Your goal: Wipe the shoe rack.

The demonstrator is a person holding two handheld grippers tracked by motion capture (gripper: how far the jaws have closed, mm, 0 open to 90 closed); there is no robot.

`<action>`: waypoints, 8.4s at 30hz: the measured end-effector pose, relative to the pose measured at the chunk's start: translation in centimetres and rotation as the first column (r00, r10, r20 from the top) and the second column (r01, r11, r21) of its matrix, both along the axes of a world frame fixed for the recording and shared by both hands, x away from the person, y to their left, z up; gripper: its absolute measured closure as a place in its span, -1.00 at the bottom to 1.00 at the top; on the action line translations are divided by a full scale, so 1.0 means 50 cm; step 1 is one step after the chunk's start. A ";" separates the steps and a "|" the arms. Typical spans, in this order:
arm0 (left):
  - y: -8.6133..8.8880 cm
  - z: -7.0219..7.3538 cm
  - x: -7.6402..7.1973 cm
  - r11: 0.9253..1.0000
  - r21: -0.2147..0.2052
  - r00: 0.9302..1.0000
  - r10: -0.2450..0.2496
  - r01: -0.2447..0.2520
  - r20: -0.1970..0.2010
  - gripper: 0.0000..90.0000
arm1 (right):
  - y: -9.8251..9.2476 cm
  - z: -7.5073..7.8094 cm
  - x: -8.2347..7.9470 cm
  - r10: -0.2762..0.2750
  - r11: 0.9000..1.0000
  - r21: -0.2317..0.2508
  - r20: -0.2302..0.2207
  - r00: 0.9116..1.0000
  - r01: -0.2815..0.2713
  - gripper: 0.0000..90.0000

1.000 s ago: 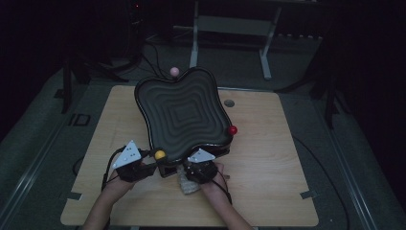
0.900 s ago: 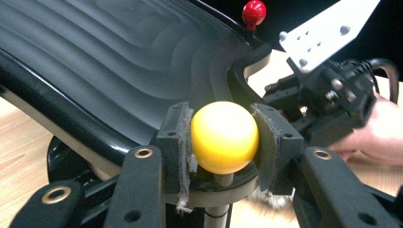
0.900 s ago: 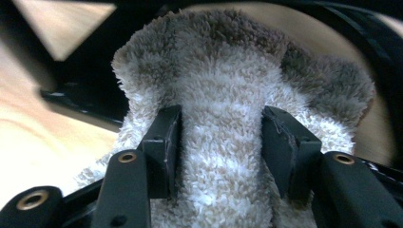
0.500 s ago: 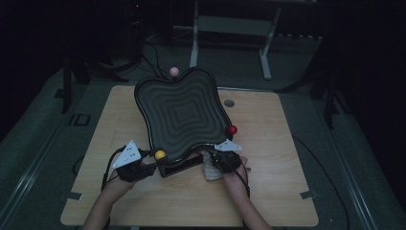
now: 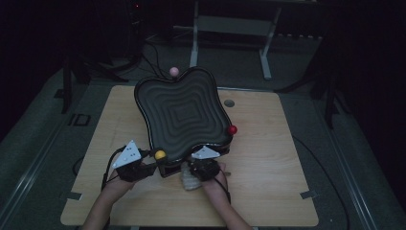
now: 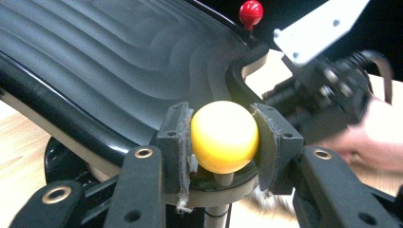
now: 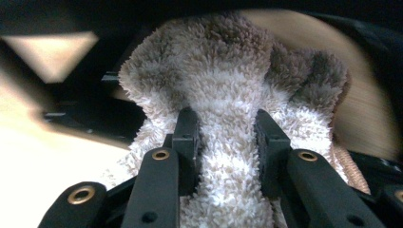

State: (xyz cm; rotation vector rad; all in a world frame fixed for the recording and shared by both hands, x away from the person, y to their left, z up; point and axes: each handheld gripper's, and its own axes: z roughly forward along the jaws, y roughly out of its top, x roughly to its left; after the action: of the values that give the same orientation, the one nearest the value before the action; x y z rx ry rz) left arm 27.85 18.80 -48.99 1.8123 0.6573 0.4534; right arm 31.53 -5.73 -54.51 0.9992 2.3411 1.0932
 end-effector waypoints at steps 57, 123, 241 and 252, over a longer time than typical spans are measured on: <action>0.003 0.002 -0.001 1.000 0.008 1.000 0.001 -0.001 -0.003 0.31 | 0.056 0.036 -0.121 0.303 0.953 -0.057 0.126 0.945 -0.298 0.49; 0.012 -0.001 0.003 1.000 -0.015 1.000 -0.015 0.015 -0.007 0.32 | -0.177 0.036 -0.042 -0.040 0.994 -0.103 0.074 0.996 0.048 0.53; 0.026 -0.027 -0.111 0.992 0.052 0.993 0.114 -0.115 0.033 0.41 | -0.390 0.093 -0.104 -0.211 0.977 0.061 0.084 0.974 0.206 0.50; 0.018 -0.087 -0.080 0.975 0.138 0.982 0.183 -0.174 -0.054 0.93 | -0.389 0.085 -0.097 -0.218 0.975 0.056 0.079 0.973 0.214 0.50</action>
State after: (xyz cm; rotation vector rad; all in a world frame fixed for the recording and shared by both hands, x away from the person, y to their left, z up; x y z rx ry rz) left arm 23.85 19.70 -53.36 1.9080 0.8581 0.5704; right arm 26.70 -25.15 -50.26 1.1703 2.0917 1.0865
